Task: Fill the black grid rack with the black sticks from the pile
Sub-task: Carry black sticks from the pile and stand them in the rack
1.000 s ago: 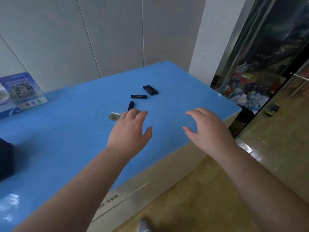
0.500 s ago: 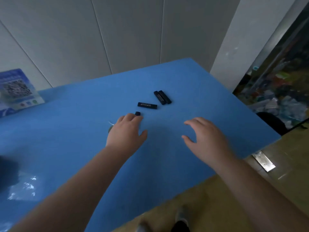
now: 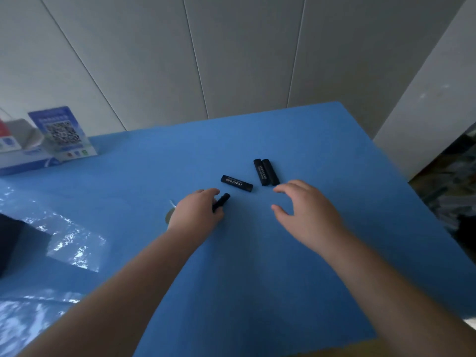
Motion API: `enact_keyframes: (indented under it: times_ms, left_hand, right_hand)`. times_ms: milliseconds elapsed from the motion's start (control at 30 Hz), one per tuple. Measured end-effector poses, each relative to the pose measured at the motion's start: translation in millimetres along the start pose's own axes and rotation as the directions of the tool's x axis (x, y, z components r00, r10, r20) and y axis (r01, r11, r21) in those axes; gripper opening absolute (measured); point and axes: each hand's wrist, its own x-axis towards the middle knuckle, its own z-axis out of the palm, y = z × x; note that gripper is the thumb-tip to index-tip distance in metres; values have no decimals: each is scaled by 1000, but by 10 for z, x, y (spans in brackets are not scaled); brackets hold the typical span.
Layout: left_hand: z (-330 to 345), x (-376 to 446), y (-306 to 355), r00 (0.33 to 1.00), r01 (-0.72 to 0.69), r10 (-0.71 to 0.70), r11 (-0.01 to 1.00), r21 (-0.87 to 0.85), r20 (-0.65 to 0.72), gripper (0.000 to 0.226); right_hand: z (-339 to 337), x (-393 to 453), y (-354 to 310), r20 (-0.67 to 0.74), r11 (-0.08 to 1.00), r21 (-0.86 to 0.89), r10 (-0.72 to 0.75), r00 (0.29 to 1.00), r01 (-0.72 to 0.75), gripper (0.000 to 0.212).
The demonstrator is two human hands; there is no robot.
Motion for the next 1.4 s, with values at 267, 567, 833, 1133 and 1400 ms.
enact_keyframes:
  times_ms: [267,567,833,1133,1400]
  left_hand:
    - [-143,-14,74,968,215,-242,687,-694,60,24]
    - [-319,-17,107,975,157,-208,390,-908,79,19]
    - [-350,-39,83,974,146,-214,360,-921,70,24]
    - [-428,-244,119,978,105,-204,338,-935,36,12]
    - [-428,-516,-8,971,115,-234,304,-946,43,24]
  right_hand:
    - [134,306,14,114,999,19,-53,992,51,33]
    - [440,940,-428,246,969,-188,-112,963,161,10]
    - [518,892,-453,328,935,-305,-76,941,182,33]
    - [264,407,-284,158,984,166,-86,984,59,5]
    - [87,303,-426,118,763,642,0,993,-76,10]
